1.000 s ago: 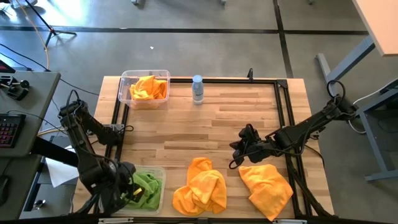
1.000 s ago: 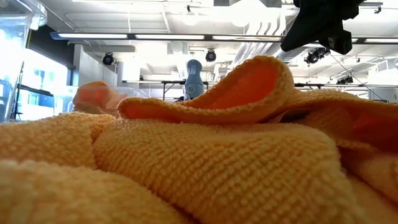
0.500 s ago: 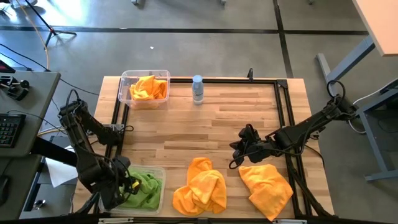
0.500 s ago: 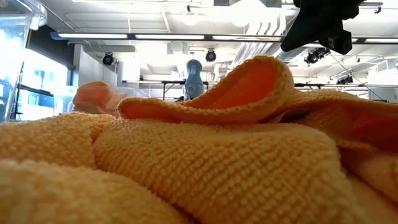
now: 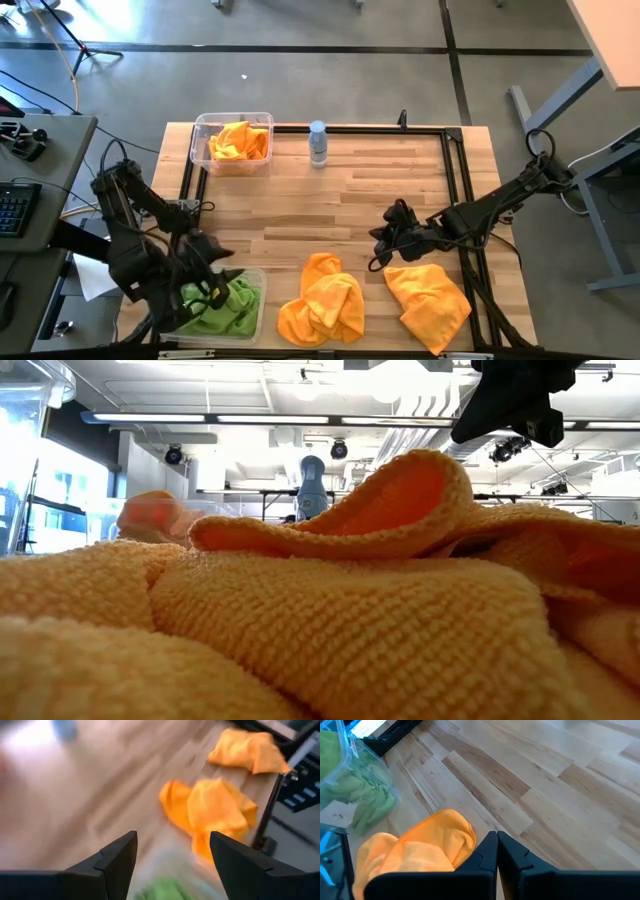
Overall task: Sort microfiber towel by color & place in baskets
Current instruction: Put the yellow microfiber towel into the top transparent bin
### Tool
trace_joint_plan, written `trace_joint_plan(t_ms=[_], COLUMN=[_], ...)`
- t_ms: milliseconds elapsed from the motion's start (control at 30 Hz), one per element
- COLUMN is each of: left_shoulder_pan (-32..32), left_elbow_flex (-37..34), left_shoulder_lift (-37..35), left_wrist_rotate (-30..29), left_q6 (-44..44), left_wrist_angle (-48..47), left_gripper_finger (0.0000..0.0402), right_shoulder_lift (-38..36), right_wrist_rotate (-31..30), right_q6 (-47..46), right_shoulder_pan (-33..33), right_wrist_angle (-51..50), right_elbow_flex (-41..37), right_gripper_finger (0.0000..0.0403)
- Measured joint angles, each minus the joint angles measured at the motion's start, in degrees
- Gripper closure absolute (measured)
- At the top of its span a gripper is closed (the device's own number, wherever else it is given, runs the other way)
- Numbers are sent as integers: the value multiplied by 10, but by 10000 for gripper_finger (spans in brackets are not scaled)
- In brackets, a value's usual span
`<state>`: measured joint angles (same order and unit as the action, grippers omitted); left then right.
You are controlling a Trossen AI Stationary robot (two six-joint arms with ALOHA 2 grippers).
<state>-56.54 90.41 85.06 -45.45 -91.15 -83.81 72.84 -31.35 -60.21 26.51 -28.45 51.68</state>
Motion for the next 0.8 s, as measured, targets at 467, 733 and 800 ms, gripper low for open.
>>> trace_joint_plan(t_ms=[467,733,800], left_shoulder_pan=[233,351,370], left_elbow_flex=[-40,-155,-173], left_shoulder_lift=[0,1,0], left_wrist_rotate=[35,138,139], left_q6=[331,631,656], left_wrist_angle=[172,515,543], left_gripper_finger=[165,165,165], right_shoulder_lift=[-2,-20,-20], right_wrist_rotate=[1,27,29], right_q6=[66,146,190], right_shoulder_pan=[-34,-57,-60], right_wrist_angle=[0,-1,-1], right_elbow_flex=[0,0,0], right_gripper_finger=[397,325,306])
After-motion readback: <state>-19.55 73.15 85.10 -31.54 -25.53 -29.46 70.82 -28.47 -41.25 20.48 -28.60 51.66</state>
